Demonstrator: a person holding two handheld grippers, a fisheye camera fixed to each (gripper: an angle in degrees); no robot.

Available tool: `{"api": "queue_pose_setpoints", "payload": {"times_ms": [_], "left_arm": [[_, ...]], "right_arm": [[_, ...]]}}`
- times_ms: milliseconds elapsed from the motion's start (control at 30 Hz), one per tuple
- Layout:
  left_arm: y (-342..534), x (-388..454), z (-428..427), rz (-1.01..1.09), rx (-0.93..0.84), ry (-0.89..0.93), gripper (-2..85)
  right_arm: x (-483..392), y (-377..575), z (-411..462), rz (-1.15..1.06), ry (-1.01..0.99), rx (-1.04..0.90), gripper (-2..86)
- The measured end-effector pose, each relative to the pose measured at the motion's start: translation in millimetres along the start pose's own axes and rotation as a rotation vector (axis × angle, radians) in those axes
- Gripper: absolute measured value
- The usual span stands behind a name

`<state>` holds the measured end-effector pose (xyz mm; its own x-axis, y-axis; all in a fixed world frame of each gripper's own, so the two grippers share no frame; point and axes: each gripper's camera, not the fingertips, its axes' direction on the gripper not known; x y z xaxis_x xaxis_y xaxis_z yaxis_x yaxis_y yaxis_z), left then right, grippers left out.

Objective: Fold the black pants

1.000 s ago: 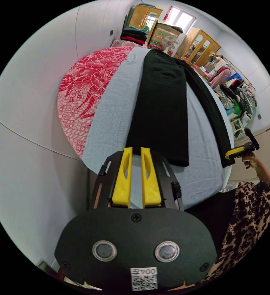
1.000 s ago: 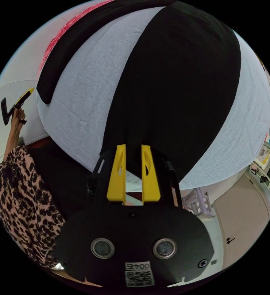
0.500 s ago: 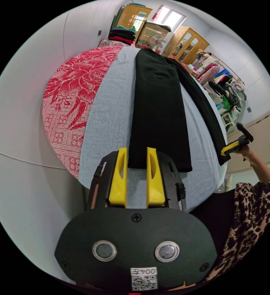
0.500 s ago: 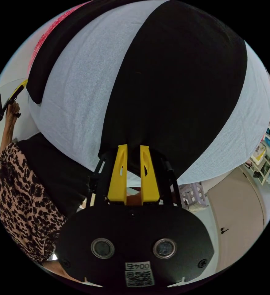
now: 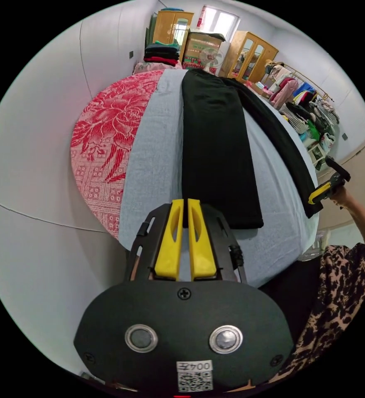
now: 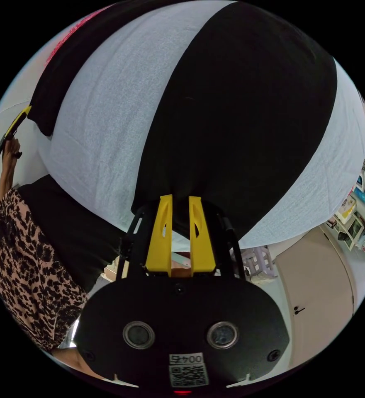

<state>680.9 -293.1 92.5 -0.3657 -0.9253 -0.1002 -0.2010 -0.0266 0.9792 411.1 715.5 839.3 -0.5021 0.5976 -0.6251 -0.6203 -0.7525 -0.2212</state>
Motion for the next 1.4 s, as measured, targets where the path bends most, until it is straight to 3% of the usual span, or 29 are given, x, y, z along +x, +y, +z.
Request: {"api": "queue_pose_setpoints", "payload": {"times_ms": [133, 367, 700, 867, 1100, 1300, 1400], "left_arm": [[1, -7, 22, -0.005, -0.039, 0.005, 3.2], [8, -4, -18, 0.027, 0.068, 0.022, 5.9], [4, 87, 10, 0.387, -0.021, 0.201, 7.7], [1, 113, 33, 0.479, -0.071, 0.166, 8.5], [-7, 130, 49, 0.557, -0.096, 0.125, 1.3], [2, 151, 58, 0.673, -0.176, 0.178, 0.6], [7, 150, 59, 0.628, -0.16, 0.18, 1.1]], "right_arm": [[7, -4, 0, 0.022, -0.035, 0.015, 5.9], [14, -6, 0, 0.05, -0.071, 0.076, 6.8], [4, -28, 2, 0.076, 0.014, 0.007, 7.4], [7, -30, 4, 0.083, -0.002, 0.02, 7.4], [5, -34, 7, 0.081, 0.019, 0.025, 7.4], [5, -35, 9, 0.085, 0.011, 0.028, 7.4], [5, -36, 11, 0.086, 0.011, 0.028, 7.4]]}}
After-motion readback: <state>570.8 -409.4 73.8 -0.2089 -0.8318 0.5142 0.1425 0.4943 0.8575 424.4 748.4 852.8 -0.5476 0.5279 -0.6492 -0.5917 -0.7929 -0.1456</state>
